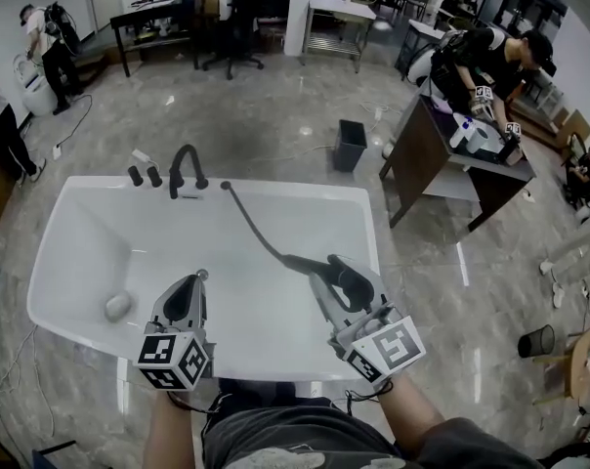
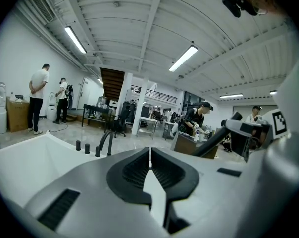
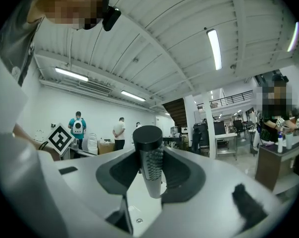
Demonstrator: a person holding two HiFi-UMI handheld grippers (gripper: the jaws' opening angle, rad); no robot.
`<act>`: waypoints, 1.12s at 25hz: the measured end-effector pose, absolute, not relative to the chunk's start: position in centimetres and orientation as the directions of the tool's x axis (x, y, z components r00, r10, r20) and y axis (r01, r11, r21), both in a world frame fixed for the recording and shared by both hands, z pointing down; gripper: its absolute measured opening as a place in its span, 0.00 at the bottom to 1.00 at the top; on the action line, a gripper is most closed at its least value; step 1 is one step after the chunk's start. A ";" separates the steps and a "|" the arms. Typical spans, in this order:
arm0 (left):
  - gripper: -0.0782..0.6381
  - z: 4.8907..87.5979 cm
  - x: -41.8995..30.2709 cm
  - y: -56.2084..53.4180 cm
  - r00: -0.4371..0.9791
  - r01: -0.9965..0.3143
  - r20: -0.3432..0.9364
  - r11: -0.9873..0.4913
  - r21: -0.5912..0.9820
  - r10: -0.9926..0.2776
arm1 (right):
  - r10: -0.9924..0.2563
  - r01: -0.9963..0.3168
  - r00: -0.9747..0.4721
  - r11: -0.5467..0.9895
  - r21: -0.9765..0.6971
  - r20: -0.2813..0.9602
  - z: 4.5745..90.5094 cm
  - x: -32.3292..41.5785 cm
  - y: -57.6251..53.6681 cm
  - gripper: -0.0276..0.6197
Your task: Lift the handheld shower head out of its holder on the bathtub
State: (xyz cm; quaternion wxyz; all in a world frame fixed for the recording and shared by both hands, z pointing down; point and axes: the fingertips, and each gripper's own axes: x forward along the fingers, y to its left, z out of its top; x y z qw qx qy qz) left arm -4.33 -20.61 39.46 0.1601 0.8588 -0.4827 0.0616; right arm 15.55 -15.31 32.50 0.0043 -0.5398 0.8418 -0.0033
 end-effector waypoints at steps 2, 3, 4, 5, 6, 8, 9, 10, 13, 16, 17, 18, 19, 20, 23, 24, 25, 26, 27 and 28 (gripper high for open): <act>0.14 39.7 -4.0 -20.5 0.531 -0.846 0.265 -0.487 0.219 -0.805 | -0.911 -0.911 -0.412 0.412 -0.014 0.011 33.4 15.8 -15.5 0.26; 0.14 40.0 -3.9 -20.4 0.532 -0.845 0.269 -0.486 0.222 -0.803 | -0.913 -0.914 -0.406 0.406 -0.022 0.020 34.0 15.9 -15.7 0.26; 0.14 40.2 -3.9 -20.3 0.533 -0.845 0.272 -0.485 0.225 -0.801 | -0.916 -0.916 -0.400 0.399 -0.034 0.029 34.5 16.0 -15.8 0.26; 0.14 40.4 -3.8 -20.2 0.534 -0.844 0.275 -0.485 0.229 -0.800 | -0.918 -0.918 -0.396 0.394 -0.045 0.039 35.1 16.1 -16.0 0.26; 0.14 40.6 -3.7 -20.1 0.534 -0.844 0.278 -0.484 0.231 -0.798 | -0.918 -0.919 -0.393 0.391 -0.054 0.049 35.6 16.2 -16.1 0.26; 0.14 40.9 -3.5 -19.9 0.534 -0.844 0.284 -0.484 0.231 -0.796 | -0.915 -0.918 -0.396 0.393 -0.059 0.071 36.4 16.2 -16.2 0.26; 0.14 40.9 -3.4 -19.7 0.534 -0.844 0.286 -0.483 0.231 -0.796 | -0.913 -0.917 -0.399 0.395 -0.058 0.081 36.7 16.2 -16.3 0.26; 0.14 41.0 -3.3 -19.6 0.532 -0.845 0.287 -0.481 0.232 -0.797 | -0.911 -0.916 -0.401 0.398 -0.058 0.090 36.9 16.3 -16.3 0.26; 0.14 41.0 -3.3 -19.4 0.526 -0.849 0.288 -0.474 0.234 -0.800 | -0.908 -0.915 -0.403 0.399 -0.062 0.115 37.4 16.2 -16.5 0.26; 0.14 41.1 -2.9 -19.2 0.523 -0.851 0.291 -0.472 0.229 -0.801 | -0.902 -0.912 -0.411 0.406 -0.062 0.131 38.1 16.4 -16.7 0.26; 0.14 41.2 -2.7 -19.0 0.522 -0.852 0.292 -0.472 0.227 -0.802 | -0.900 -0.910 -0.415 0.410 -0.063 0.134 38.2 16.6 -16.7 0.26; 0.14 41.2 -2.5 -18.9 0.520 -0.853 0.293 -0.470 0.225 -0.803 | -0.898 -0.909 -0.418 0.413 -0.064 0.135 38.3 16.8 -16.7 0.26; 0.14 41.3 -2.4 -18.8 0.517 -0.855 0.294 -0.468 0.223 -0.804 | -0.897 -0.907 -0.421 0.416 -0.065 0.135 38.3 16.9 -16.7 0.26; 0.14 41.2 -2.4 -18.8 0.514 -0.857 0.294 -0.466 0.220 -0.806 | -0.896 -0.906 -0.423 0.418 -0.066 0.132 38.2 16.9 -16.7 0.26; 0.14 40.9 -2.8 -18.9 0.509 -0.860 0.291 -0.462 0.218 -0.810 | -0.894 -0.903 -0.430 0.425 -0.061 0.127 37.7 16.6 -17.1 0.26; 0.14 40.7 -3.0 -19.0 0.508 -0.860 0.289 -0.461 0.218 -0.811 | -0.894 -0.902 -0.431 0.427 -0.059 0.125 37.5 16.4 -17.1 0.26; 0.14 40.6 -3.1 -18.9 0.507 -0.861 0.288 -0.461 0.217 -0.812 | -0.894 -0.902 -0.432 0.428 -0.057 0.123 37.4 16.3 -17.2 0.26; 0.14 40.5 -3.2 -18.9 0.506 -0.861 0.287 -0.460 0.216 -0.813 | -0.894 -0.902 -0.432 0.428 -0.056 0.121 37.3 16.3 -17.2 0.26; 0.14 40.5 -3.2 -18.8 0.506 -0.862 0.288 -0.460 0.214 -0.813 | -0.894 -0.902 -0.432 0.428 -0.055 0.120 37.2 16.3 -17.2 0.26; 0.14 40.5 -3.1 -18.8 0.506 -0.862 0.289 -0.461 0.212 -0.813 | -0.894 -0.902 -0.432 0.428 -0.055 0.120 37.2 16.3 -17.1 0.26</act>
